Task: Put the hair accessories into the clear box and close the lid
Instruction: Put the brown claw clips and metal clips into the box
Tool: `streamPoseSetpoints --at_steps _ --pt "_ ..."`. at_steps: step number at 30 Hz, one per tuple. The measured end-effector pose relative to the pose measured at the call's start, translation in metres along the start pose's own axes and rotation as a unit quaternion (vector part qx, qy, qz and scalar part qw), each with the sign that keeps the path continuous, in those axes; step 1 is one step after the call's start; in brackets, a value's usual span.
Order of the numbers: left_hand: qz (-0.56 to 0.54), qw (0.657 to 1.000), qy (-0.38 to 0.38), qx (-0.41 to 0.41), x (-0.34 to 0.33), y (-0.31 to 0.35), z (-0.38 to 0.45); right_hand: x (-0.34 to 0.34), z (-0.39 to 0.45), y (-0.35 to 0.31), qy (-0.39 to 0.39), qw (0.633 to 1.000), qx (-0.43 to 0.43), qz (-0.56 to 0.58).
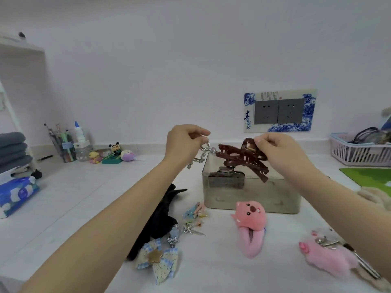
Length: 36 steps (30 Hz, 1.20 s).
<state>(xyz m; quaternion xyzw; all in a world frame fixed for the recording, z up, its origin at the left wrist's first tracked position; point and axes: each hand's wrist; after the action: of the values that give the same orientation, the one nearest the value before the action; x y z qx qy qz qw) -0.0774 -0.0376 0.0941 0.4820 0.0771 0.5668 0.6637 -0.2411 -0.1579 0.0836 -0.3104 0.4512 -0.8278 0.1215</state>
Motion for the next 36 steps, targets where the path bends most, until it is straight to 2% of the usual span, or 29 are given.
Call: streamPoseSetpoints --at_steps 4,8,13,18,26,36 --pt "-0.021 0.999 -0.043 -0.002 -0.03 0.006 0.015 0.023 0.023 0.007 0.036 0.999 -0.025 -0.019" --pt "-0.008 0.992 -0.129 -0.001 -0.056 0.004 0.025 0.037 0.039 0.021 0.062 0.996 -0.038 -0.054" --pt "0.105 0.967 -0.23 -0.016 -0.071 -0.006 0.024 0.043 0.043 0.037 0.055 0.993 -0.052 -0.087" --pt "0.202 0.932 -0.297 -0.035 -0.071 -0.016 0.021 0.04 0.044 0.049 0.035 0.995 -0.052 -0.083" --pt "0.265 0.922 -0.278 -0.037 -0.073 -0.023 0.021 0.032 0.046 0.049 0.022 0.996 -0.025 -0.085" --pt "0.321 0.883 -0.343 -0.015 -0.075 -0.025 0.024 0.024 0.05 0.046 -0.017 0.995 -0.029 -0.099"
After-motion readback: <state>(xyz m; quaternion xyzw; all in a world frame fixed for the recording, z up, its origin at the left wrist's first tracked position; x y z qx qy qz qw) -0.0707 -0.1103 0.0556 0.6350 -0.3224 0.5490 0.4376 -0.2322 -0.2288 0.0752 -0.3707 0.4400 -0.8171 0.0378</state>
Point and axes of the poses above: each hand's wrist, its own z-axis towards the middle knuckle, its own x-axis out of the back of the hand, y = z × x, and after that the axes turned 4 degrees about -y, right-handed
